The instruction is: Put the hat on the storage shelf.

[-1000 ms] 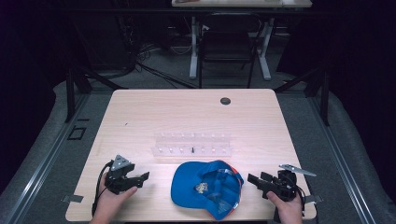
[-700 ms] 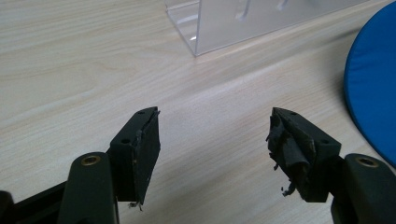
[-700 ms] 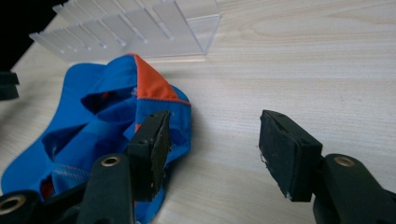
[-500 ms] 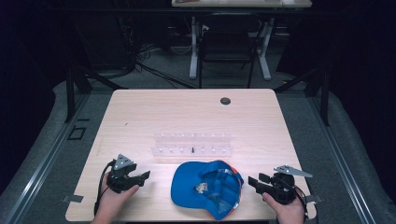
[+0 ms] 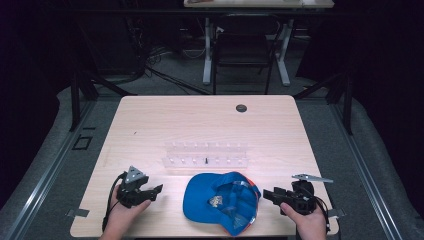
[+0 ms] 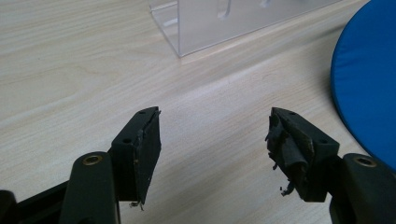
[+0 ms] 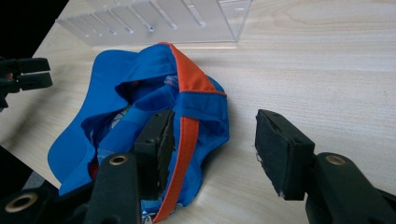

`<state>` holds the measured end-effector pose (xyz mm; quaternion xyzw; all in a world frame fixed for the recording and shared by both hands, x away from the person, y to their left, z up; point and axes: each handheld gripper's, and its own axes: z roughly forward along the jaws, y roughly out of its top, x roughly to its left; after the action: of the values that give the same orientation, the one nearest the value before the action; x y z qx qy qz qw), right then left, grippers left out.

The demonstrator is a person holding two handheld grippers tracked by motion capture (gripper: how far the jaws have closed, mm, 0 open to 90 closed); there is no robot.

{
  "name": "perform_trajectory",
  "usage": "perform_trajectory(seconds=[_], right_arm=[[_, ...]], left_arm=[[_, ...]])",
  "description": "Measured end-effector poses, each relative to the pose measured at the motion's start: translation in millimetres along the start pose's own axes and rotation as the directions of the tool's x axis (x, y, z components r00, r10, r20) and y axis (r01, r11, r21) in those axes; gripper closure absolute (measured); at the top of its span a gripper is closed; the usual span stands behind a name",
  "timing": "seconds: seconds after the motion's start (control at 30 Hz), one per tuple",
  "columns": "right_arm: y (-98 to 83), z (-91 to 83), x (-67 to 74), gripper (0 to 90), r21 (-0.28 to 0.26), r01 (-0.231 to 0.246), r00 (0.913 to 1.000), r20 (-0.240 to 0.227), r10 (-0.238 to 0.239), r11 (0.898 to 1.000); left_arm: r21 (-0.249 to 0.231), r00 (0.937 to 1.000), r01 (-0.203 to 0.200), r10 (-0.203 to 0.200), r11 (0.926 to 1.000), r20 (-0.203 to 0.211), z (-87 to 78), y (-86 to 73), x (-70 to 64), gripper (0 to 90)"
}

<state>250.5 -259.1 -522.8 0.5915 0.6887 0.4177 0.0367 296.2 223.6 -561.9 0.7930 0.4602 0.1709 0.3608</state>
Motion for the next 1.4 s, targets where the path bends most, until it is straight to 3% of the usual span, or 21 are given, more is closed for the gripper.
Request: perform_trajectory(seconds=[0.23, 0.5, 0.73, 1.0, 1.27, 1.4], right_arm=[[4.8, 1.4, 3.9, 47.9, 0.017, -0.003, 1.0, -0.006, 0.003, 1.0], [14.9, 3.8, 6.7, 44.4, 0.096, -0.027, 0.9988, -0.038, 0.031, 0.995], [24.6, 5.9, 8.7, 49.3, 0.175, -0.039, 0.9989, -0.018, 0.043, 0.984], [30.8, 12.1, 10.9, 52.3, 0.253, -0.051, 0.9965, -0.051, 0.066, 0.966], [17.3, 21.4, 5.4, 54.4, 0.302, -0.07, 0.9931, -0.069, 0.095, 0.951], [10.7, 26.1, 3.7, 54.4, 0.305, -0.081, 0.9909, -0.078, 0.109, 0.949]], left_arm=[[-0.009, 0.9999, 0.01, -0.01, 0.9999, 0.003, -0.1, 0.2, 0.3, 34.9], [-0.004, 0.9998, 0.02, -0.02, 0.9998, 0.001, 0.1, 0.1, 0.1, 34.8], [-0.006, 0.9997, 0.024, -0.024, 0.9997, 0.001, -0.3, 0.0, 1.5, 34.9], [0.003, 0.9996, 0.023, -0.023, 0.9997, -0.013, -0.2, -0.1, 2.8, 35.4], [0.006, 0.9996, 0.025, -0.025, 0.9997, -0.012, 0.1, -0.1, 1.9, 35.4], [0.004, 0.9997, 0.017, -0.017, 0.9999, -0.018, 0.1, 0.0, 1.1, 35.4]])
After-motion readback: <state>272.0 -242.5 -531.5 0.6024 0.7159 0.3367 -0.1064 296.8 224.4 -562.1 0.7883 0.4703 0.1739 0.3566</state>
